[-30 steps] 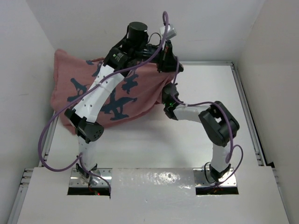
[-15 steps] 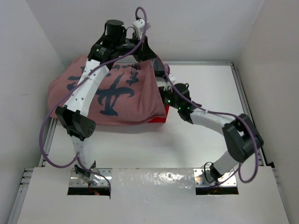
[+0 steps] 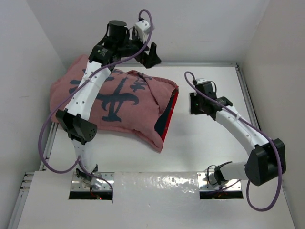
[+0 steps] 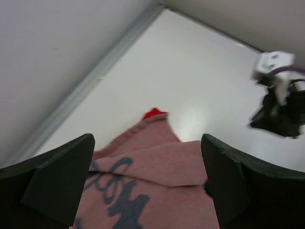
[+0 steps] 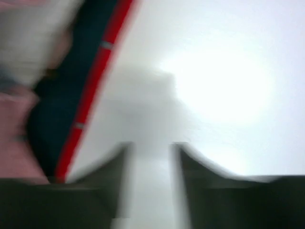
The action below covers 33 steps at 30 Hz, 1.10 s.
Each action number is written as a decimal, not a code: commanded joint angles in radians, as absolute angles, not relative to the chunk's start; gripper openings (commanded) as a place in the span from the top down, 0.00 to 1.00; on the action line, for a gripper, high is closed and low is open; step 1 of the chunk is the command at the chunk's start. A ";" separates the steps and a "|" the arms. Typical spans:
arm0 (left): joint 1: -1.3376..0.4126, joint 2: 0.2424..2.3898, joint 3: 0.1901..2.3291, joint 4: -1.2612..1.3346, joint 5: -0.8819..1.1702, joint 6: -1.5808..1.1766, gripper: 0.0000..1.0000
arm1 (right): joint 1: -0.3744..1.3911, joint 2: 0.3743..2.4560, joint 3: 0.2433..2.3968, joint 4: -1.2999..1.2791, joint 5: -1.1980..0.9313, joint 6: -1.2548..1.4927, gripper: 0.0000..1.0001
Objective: Put the pillow into the pillowcase
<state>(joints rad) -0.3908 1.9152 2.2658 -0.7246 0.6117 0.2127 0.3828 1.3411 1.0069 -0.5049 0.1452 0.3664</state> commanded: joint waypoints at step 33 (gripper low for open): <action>0.649 1.752 1.232 -0.495 0.087 0.722 0.01 | 0.933 1.586 0.603 0.299 0.261 0.604 0.35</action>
